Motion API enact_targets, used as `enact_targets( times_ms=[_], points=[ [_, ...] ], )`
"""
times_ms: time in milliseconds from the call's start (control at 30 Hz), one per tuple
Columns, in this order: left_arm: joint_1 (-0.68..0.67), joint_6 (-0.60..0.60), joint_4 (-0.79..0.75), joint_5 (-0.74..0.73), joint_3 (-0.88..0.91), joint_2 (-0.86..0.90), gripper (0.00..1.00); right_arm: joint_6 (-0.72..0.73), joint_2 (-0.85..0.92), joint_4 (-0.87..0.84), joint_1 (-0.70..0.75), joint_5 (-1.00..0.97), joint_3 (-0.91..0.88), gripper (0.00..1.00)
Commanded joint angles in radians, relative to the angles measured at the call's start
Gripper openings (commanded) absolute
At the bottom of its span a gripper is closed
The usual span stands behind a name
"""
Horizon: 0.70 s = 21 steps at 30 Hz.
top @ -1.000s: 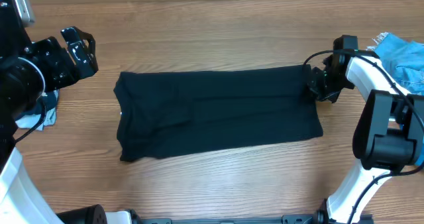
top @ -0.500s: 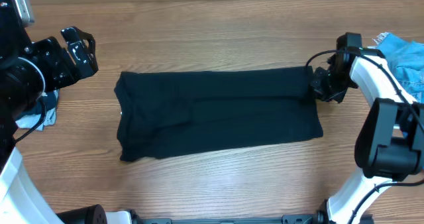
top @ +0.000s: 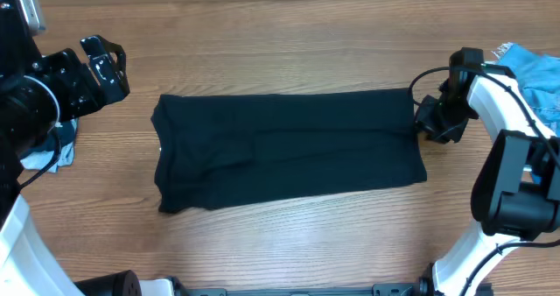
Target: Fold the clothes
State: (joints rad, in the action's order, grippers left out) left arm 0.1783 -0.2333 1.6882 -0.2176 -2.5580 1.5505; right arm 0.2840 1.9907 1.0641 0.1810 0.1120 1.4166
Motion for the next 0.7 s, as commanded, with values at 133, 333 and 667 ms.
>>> enact_targets(
  times_ms=[133,333,667],
  points=[
    [-0.003,0.012,0.001,-0.019,-0.003,0.000,1.00,-0.033,-0.039,0.050,0.075,0.085,-0.002,0.33],
    [-0.003,0.012,0.001,-0.019,-0.003,0.000,1.00,-0.174,-0.049,0.075,0.185,0.380,-0.004,0.90],
    [-0.003,0.012,0.001,-0.019,-0.003,0.000,1.00,-0.195,-0.046,-0.016,0.186,0.392,-0.109,1.00]
  ],
)
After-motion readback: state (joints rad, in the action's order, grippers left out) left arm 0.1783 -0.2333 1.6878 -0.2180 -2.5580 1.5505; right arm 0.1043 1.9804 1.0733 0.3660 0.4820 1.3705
